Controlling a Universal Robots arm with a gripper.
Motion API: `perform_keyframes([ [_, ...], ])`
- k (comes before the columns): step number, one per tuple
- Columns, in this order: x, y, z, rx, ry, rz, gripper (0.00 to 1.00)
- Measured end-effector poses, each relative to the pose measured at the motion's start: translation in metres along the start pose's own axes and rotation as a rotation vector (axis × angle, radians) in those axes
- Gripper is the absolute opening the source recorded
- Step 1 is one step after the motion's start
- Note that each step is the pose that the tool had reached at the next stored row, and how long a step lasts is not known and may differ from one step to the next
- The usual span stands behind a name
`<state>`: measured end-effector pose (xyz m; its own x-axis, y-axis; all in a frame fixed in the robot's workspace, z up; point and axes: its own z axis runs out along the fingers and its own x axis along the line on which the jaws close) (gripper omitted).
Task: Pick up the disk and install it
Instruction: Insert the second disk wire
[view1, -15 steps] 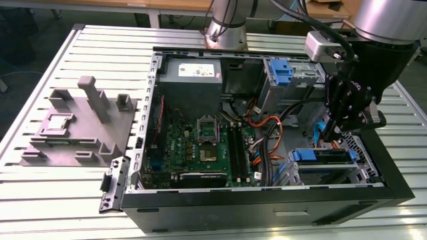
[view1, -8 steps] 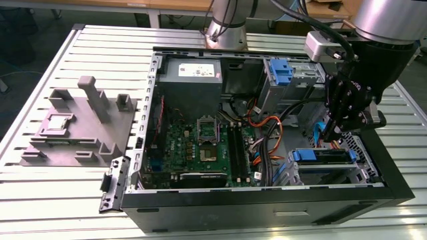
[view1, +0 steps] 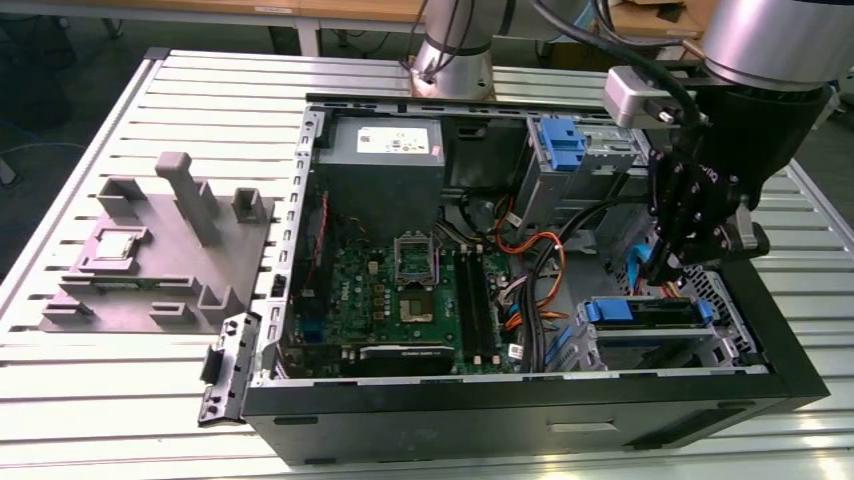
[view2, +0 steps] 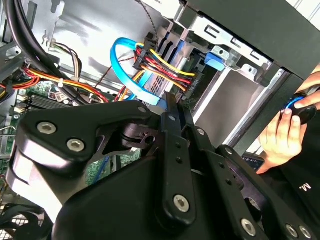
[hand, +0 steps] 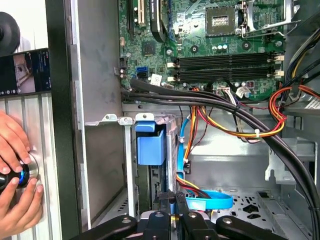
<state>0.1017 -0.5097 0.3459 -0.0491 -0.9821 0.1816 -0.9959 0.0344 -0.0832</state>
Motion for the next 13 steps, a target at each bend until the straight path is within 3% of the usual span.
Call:
perform_keyframes([
  [3, 0.0043, -0.0001, 0.0012, 0.0069, -0.0085, 0.001, 0.16],
  [5, 0.0074, 0.0001, 0.0023, 0.0089, -0.0204, 0.003, 0.16],
  [7, 0.0101, 0.0002, 0.0035, 0.0096, -0.0388, 0.005, 0.16],
  [11, 0.0149, 0.0002, 0.0049, 0.0102, -0.0892, 0.009, 0.16],
  [12, 0.0165, 0.0002, 0.0054, 0.0103, -0.0973, 0.010, 0.16],
  [13, 0.0183, 0.0004, 0.0058, 0.0109, -0.1010, 0.011, 0.16],
])
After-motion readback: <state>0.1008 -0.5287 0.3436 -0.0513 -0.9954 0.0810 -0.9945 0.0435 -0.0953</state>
